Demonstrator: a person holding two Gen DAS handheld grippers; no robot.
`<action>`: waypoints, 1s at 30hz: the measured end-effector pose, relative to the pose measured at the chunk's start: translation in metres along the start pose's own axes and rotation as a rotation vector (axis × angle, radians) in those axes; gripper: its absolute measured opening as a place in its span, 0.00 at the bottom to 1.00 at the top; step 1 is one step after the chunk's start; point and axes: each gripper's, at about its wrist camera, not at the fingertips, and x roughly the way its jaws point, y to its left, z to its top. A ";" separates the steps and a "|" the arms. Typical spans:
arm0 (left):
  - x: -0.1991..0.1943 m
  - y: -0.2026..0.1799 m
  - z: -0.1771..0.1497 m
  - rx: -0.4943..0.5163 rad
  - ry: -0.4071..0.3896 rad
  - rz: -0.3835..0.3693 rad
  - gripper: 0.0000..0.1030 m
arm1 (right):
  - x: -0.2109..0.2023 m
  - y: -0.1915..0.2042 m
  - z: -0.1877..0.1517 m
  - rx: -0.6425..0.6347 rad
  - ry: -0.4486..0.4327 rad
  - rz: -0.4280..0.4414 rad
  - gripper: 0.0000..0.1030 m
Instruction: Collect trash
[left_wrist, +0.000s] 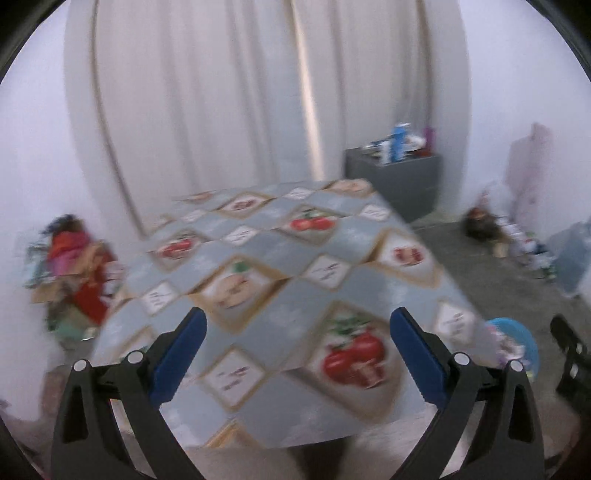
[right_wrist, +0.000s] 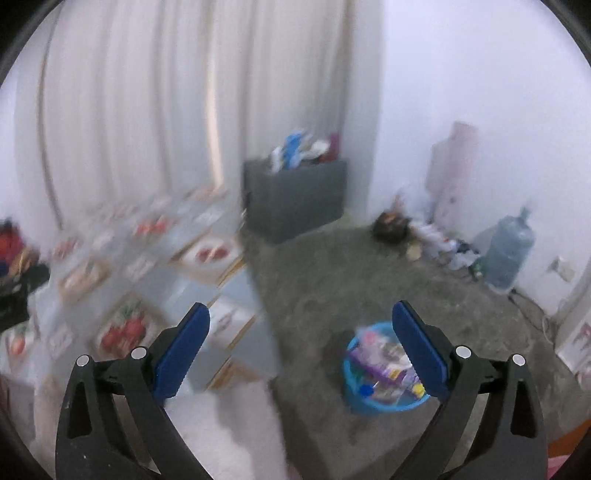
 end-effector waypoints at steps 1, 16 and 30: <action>0.001 0.001 -0.004 0.002 0.014 0.020 0.95 | 0.006 0.006 -0.005 -0.010 0.042 0.022 0.92; 0.015 0.022 -0.037 -0.097 0.177 0.065 0.95 | 0.007 0.040 -0.034 -0.081 0.198 -0.015 0.92; 0.020 0.025 -0.039 -0.096 0.195 0.062 0.95 | 0.008 0.052 -0.022 -0.099 0.174 -0.016 0.92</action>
